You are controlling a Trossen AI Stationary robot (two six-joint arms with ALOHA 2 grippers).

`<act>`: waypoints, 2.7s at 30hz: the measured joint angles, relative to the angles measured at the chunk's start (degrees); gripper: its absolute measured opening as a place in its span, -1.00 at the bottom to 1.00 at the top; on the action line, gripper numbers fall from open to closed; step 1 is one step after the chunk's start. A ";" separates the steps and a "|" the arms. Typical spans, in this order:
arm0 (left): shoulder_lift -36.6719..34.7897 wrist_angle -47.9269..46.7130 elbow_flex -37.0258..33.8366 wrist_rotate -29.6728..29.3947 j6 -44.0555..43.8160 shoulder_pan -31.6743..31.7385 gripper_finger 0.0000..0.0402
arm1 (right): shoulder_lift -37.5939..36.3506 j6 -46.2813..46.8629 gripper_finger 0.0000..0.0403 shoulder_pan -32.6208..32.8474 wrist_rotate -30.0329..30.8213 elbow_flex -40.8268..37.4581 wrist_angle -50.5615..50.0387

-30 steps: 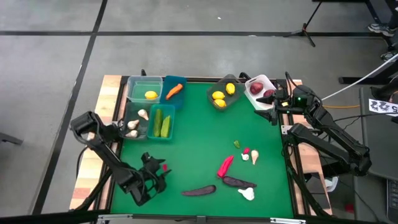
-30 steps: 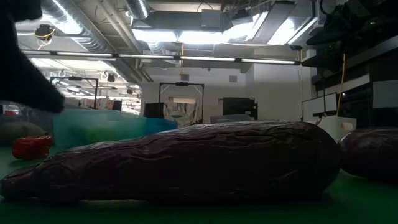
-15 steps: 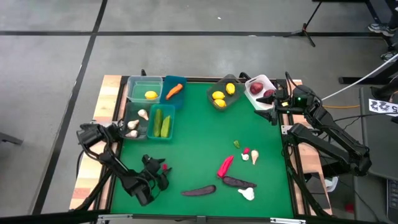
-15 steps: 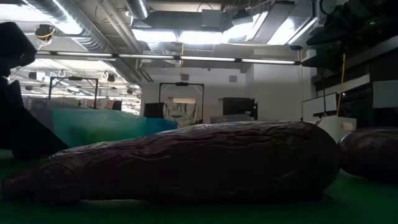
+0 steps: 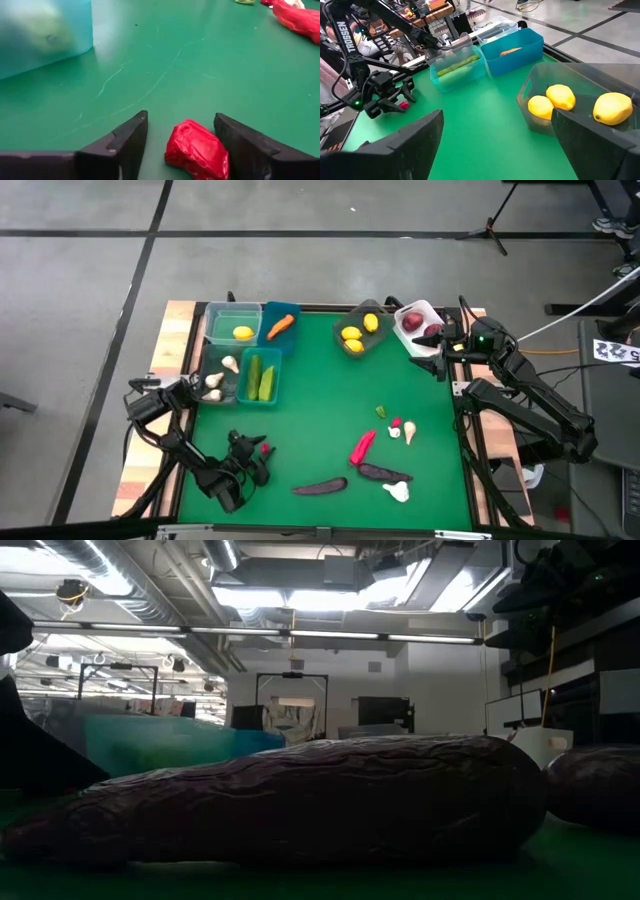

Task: Sort produce into baskets
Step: Put the red pepper into the blue bin

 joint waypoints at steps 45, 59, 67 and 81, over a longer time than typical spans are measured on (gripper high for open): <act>-22.52 10.81 2.32 0.57 37.12 30.93 -0.33 | 0.00 -0.01 0.83 0.02 0.00 0.00 0.04; -34.19 17.90 2.25 7.97 71.99 53.22 -0.33 | 0.00 0.00 0.83 0.04 0.01 0.02 -0.09; -42.30 -3.26 0.56 7.96 57.62 64.33 -0.33 | 0.00 0.00 0.83 0.02 0.09 0.02 -0.09; -42.78 -0.67 -3.02 9.43 61.71 64.64 -0.33 | 0.00 0.00 0.83 0.00 0.24 0.02 -0.07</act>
